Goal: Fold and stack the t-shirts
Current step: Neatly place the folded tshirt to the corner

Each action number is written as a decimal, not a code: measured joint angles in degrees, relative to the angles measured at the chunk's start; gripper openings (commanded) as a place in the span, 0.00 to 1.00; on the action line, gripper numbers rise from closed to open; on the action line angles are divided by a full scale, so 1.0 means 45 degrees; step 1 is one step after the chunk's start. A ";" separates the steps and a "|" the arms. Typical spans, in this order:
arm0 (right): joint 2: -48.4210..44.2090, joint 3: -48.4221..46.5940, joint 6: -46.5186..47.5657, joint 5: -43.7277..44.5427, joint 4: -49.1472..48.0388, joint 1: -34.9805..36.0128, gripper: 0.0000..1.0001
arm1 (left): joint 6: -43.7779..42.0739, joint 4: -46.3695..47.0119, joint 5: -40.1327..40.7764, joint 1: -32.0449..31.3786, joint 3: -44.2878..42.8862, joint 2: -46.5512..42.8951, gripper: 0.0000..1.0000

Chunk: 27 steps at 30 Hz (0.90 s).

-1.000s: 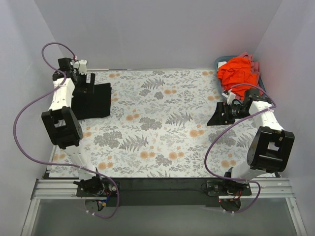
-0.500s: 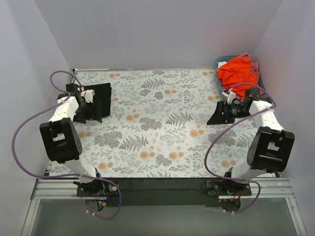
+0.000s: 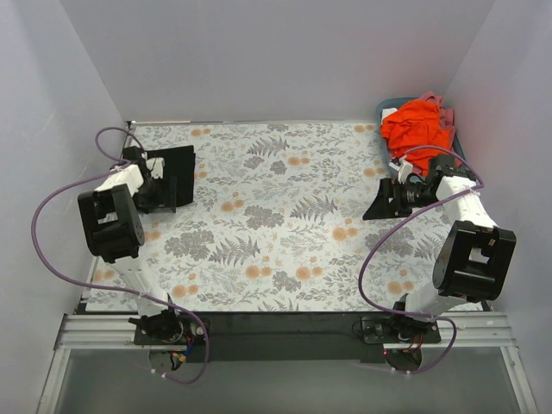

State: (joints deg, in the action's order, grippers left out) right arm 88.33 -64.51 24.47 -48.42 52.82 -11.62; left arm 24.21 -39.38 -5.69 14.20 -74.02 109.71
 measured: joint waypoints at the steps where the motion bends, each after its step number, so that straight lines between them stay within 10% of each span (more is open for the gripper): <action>1: 0.0000 0.0000 0.0000 0.0039 0.0000 0.0000 0.98 | 0.0087 0.0053 0.0044 0.0000 -0.0248 0.0199 0.98; 27: 0.0311 0.0053 0.0189 0.0121 -0.0015 -0.0087 0.98 | -0.0126 0.0860 -0.0136 0.0073 -0.6664 0.4716 0.98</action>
State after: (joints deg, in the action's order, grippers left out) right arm 89.73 -64.27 25.32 -47.88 52.75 -12.01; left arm 23.64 -35.51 -6.31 14.52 -104.01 130.93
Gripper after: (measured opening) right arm 0.984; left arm 0.981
